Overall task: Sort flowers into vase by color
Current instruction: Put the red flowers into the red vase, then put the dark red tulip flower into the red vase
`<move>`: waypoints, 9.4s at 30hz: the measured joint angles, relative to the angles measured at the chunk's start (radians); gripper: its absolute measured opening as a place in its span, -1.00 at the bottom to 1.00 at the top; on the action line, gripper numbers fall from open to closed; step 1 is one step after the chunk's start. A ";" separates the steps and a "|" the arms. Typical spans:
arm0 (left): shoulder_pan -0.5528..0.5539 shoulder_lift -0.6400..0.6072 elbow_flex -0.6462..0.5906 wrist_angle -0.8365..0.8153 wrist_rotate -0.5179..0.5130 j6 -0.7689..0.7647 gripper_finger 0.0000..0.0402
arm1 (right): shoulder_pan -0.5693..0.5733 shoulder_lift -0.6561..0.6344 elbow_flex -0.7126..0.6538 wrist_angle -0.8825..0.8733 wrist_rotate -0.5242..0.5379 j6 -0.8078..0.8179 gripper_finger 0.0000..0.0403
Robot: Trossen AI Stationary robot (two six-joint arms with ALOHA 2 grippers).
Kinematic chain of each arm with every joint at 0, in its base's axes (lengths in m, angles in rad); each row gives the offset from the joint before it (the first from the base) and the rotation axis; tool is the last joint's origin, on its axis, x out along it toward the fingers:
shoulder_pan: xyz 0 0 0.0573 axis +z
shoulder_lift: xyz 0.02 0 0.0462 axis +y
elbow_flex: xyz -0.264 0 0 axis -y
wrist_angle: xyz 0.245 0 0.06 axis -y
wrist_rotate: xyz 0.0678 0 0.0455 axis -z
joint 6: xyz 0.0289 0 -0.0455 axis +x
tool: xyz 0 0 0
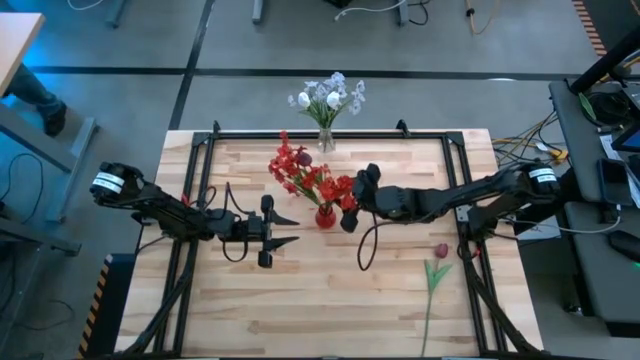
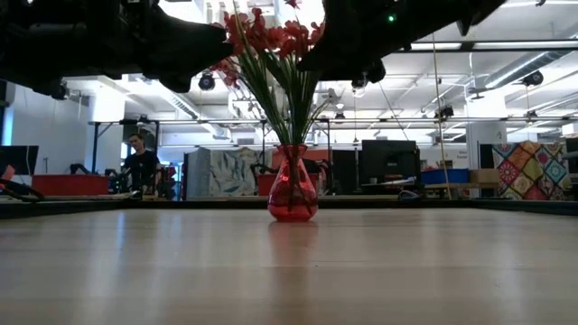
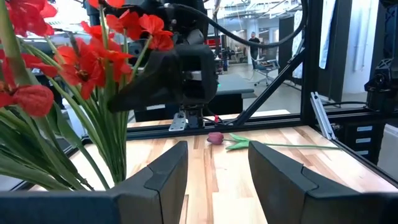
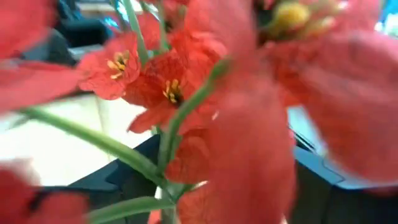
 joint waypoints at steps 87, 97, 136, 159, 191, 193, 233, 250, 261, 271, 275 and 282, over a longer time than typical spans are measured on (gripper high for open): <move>-0.003 0.000 -0.004 -0.011 0.000 -0.031 -0.23 | 0.657 -0.107 0.011 -1.400 -0.618 2.064 -0.39; -0.003 0.000 -0.004 -0.015 0.000 -0.039 -0.23 | 0.745 -0.081 -0.052 -1.325 -0.573 2.240 -0.12; -0.001 -0.095 -0.102 0.015 -0.007 -0.060 -0.49 | 0.705 -0.076 0.018 -1.175 -0.104 1.698 -0.92; 0.000 -0.347 -0.269 0.020 -0.098 -0.061 -0.99 | 0.321 -0.060 0.096 -0.294 -0.043 0.120 -0.92; 0.000 -0.338 -0.269 0.023 -0.131 -0.061 -1.00 | 0.096 -0.043 0.096 0.182 -0.104 -0.320 -0.94; 0.000 -0.338 -0.269 0.023 -0.131 -0.061 -1.00 | 0.092 -0.034 0.096 0.183 -0.105 -0.326 -0.94; 0.000 -0.339 -0.270 0.022 -0.124 -0.060 -1.00 | 0.109 0.120 0.087 0.166 0.071 -0.235 -0.94; 0.000 -0.339 -0.270 0.022 -0.123 -0.061 -1.00 | 0.114 0.119 0.087 0.052 0.071 -0.156 -0.94; 0.000 -0.339 -0.270 0.023 -0.123 -0.061 -1.00 | 0.093 0.120 0.087 -0.089 0.032 -0.059 -0.94; 0.000 -0.339 -0.270 0.023 -0.123 -0.061 -1.00 | 0.060 0.121 0.087 -0.215 -0.020 -0.048 -0.94; 0.000 -0.339 -0.270 0.023 -0.123 -0.061 -1.00 | 0.037 0.121 0.087 -0.267 -0.058 -0.045 -0.94; 0.000 -0.339 -0.270 0.022 -0.122 -0.061 -1.00 | 0.000 0.121 0.087 -0.333 -0.123 -0.035 -0.94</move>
